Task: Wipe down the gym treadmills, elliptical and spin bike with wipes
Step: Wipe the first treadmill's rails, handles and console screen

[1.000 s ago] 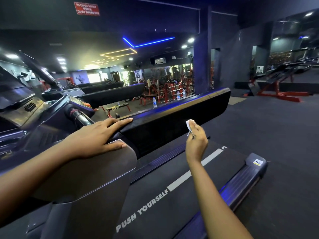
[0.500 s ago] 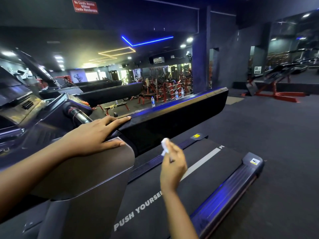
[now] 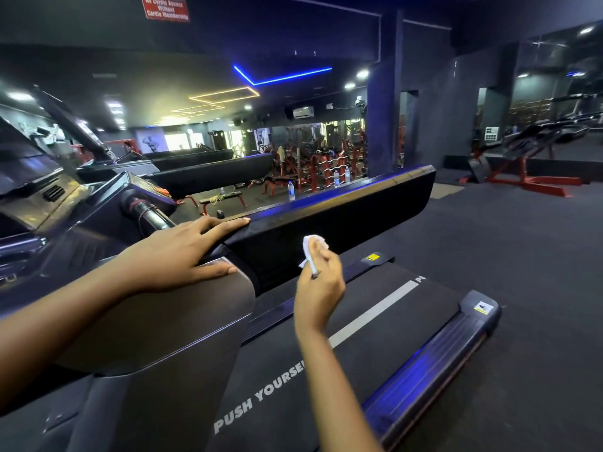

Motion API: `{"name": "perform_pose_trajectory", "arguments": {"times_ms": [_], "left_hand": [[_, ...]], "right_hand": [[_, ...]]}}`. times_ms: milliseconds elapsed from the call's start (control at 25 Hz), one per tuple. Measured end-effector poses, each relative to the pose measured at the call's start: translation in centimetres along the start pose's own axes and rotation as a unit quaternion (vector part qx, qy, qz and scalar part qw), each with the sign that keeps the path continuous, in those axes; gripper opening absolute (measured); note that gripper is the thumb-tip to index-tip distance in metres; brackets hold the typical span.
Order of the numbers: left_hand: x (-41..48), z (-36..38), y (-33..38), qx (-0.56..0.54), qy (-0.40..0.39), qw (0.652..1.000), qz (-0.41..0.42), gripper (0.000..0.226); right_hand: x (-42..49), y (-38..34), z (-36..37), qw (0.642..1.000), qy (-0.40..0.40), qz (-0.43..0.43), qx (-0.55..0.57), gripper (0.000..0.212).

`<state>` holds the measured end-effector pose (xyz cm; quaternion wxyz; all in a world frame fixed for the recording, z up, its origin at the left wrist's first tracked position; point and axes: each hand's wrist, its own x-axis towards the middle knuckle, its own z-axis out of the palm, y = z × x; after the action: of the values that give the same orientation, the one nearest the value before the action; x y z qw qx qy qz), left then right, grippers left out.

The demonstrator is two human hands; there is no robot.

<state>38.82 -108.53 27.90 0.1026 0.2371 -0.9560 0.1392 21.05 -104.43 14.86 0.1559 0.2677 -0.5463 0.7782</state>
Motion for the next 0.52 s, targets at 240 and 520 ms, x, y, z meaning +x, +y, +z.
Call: {"name": "perform_pose_trajectory", "arguments": {"times_ms": [240,520], "left_hand": [[-0.2,0.1,0.0,0.015,0.006,1.000,-0.005,0.101],[0.0,0.3,-0.1,-0.001,-0.004,1.000,-0.002,0.097]], "right_hand": [[-2.9,-2.7,-1.2,0.995,-0.061,-0.062,0.042,0.038],[5.9,-3.8,1.4,0.978,-0.115,-0.139,-0.108,0.031]]}}
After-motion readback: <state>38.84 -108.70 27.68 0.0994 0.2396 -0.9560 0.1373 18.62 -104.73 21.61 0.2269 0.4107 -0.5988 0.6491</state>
